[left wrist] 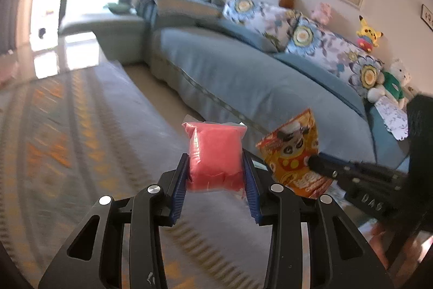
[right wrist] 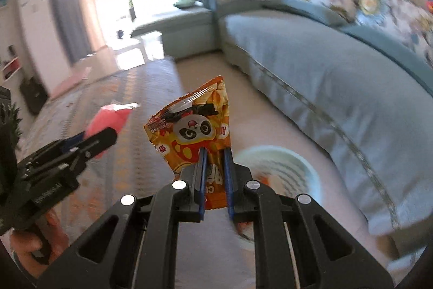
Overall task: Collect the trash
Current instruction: 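Drop the orange snack bag and pink bag into the basket with both tools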
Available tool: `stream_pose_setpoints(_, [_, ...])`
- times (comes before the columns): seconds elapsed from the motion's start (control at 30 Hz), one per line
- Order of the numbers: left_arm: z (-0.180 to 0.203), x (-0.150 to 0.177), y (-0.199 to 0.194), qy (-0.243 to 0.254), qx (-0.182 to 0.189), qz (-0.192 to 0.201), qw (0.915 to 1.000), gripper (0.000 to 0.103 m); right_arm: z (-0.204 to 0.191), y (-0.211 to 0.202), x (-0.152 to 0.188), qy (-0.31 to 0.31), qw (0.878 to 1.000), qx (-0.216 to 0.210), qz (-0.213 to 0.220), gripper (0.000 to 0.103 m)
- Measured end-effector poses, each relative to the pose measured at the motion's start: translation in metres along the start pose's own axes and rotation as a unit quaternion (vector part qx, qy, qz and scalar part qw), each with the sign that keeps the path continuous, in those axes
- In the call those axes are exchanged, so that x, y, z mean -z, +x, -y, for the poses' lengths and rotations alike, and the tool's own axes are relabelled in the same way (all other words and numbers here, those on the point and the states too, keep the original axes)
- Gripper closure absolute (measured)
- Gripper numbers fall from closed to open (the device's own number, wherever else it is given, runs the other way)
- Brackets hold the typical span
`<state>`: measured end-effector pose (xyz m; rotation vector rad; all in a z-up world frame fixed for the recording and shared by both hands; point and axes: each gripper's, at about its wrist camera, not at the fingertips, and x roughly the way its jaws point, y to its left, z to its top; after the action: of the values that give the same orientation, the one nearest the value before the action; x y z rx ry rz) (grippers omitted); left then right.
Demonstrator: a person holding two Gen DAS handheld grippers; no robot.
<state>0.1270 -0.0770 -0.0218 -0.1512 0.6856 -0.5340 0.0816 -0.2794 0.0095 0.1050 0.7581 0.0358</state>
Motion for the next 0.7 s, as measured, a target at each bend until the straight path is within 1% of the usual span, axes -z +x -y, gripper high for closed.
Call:
stream_pose_setpoints(0.1, [0.012, 0.005, 0.033, 0.005, 0.008, -0.027, 0.9996, 0.067, 0.04, 0.02, 0.013, 0.03, 0.999, 0.021, -0.022, 0.093])
stream_pose_setpoints(0.17, [0.018, 0.011, 0.051, 0.01, 0.014, -0.045, 0.9988, 0.067, 0.059, 0.035, 0.022, 0.049, 0.998, 0.03, -0.036, 0.093])
stream_pose_setpoints(0.23, [0.026, 0.019, 0.068, 0.022, 0.016, -0.059, 0.9979, 0.067, 0.075, 0.055, 0.03, 0.063, 0.996, 0.039, -0.054, 0.09])
stream_pose_setpoints(0.4, [0.04, 0.029, 0.099, 0.047, 0.018, -0.085, 0.9951, 0.066, 0.103, 0.1, 0.053, 0.091, 0.99, 0.058, -0.091, 0.09])
stream_pose_setpoints(0.47, [0.04, 0.03, 0.11, 0.049, 0.013, -0.098, 0.9939, 0.066, 0.108, 0.115, 0.062, 0.095, 0.988, 0.065, -0.105, 0.09])
stream_pose_setpoints(0.53, [0.04, 0.027, 0.116, 0.044, 0.023, -0.104, 0.9933, 0.064, 0.113, 0.131, 0.071, 0.104, 0.984, 0.067, -0.125, 0.09])
stream_pose_setpoints(0.57, [0.04, 0.026, 0.117, 0.046, 0.02, -0.107, 0.993, 0.053, 0.115, 0.135, 0.074, 0.111, 0.983, 0.066, -0.131, 0.09])
stream_pose_setpoints(0.6, [0.04, 0.025, 0.121, 0.05, 0.018, -0.116, 0.9919, 0.032, 0.116, 0.138, 0.076, 0.116, 0.982, 0.065, -0.134, 0.09])
stream_pose_setpoints(0.63, [0.041, 0.024, 0.121, 0.05, 0.021, -0.117, 0.9917, 0.024, 0.114, 0.137, 0.077, 0.116, 0.982, 0.065, -0.133, 0.088])
stream_pose_setpoints(0.67, [0.041, 0.023, 0.121, 0.049, 0.025, -0.117, 0.9917, 0.019, 0.113, 0.135, 0.077, 0.114, 0.983, 0.065, -0.13, 0.083])
stream_pose_setpoints(0.7, [0.04, 0.023, 0.12, 0.048, 0.029, -0.115, 0.9918, 0.019, 0.111, 0.132, 0.077, 0.11, 0.984, 0.066, -0.126, 0.08])
